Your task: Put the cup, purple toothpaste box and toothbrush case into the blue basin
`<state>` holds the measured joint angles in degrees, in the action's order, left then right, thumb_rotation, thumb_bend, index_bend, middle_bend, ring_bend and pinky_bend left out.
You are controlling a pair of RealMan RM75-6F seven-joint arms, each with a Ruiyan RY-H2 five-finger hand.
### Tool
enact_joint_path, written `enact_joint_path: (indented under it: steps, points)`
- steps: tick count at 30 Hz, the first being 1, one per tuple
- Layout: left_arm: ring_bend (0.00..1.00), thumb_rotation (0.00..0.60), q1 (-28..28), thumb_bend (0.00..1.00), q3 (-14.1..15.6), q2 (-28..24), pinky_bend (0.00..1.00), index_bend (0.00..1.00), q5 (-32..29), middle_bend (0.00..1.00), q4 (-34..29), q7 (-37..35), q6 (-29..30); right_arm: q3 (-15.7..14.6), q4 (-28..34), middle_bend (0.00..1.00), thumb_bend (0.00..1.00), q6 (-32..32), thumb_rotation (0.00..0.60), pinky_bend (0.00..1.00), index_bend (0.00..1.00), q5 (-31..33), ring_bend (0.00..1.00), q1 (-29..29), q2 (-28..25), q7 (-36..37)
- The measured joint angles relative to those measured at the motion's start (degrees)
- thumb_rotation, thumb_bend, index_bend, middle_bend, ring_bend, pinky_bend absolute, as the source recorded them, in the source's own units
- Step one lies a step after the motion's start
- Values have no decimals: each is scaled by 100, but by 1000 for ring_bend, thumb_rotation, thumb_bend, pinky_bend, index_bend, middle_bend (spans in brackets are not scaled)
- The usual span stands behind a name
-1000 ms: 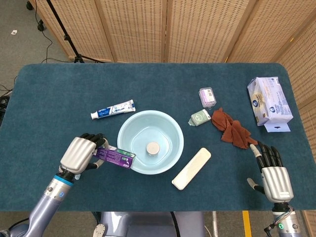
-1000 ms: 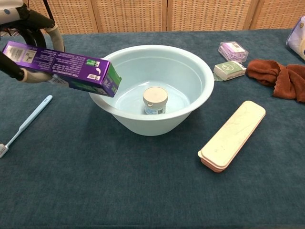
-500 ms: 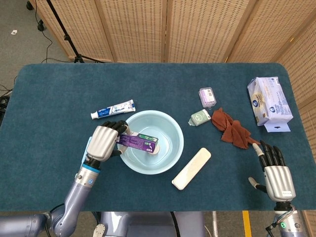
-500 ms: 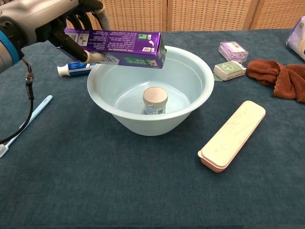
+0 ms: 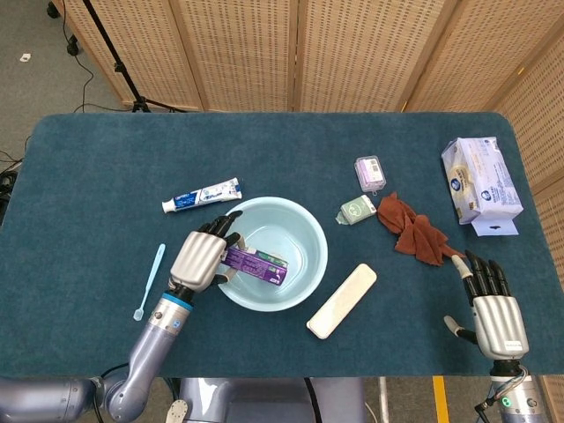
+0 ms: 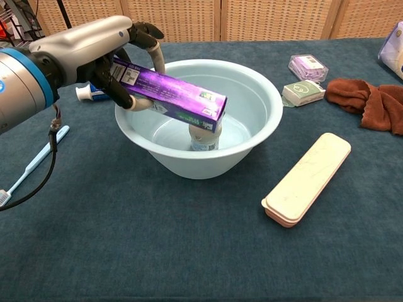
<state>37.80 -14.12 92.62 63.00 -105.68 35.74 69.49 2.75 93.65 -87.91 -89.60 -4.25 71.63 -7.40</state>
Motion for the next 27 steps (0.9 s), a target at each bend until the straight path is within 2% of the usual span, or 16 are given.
enact_joint_path:
  steps: [6, 17, 27]
  points:
    - [0, 600, 118, 173, -4, -104, 40, 112, -338, 0, -121, 167, -114, 4, -4, 0, 156, 17, 600, 0, 8, 8, 0, -2, -2, 14]
    - [0, 600, 96, 175, -7, -47, 28, 108, 70, 0, -164, -138, 214, 6, 8, 0, 156, 43, 600, 0, 8, 24, 0, 0, -10, 11]
    - [0, 600, -29, 179, 123, -393, 28, 108, 122, 0, -469, -126, 330, 15, 32, 0, 156, 59, 600, 0, 8, 55, 0, 5, -23, -9]
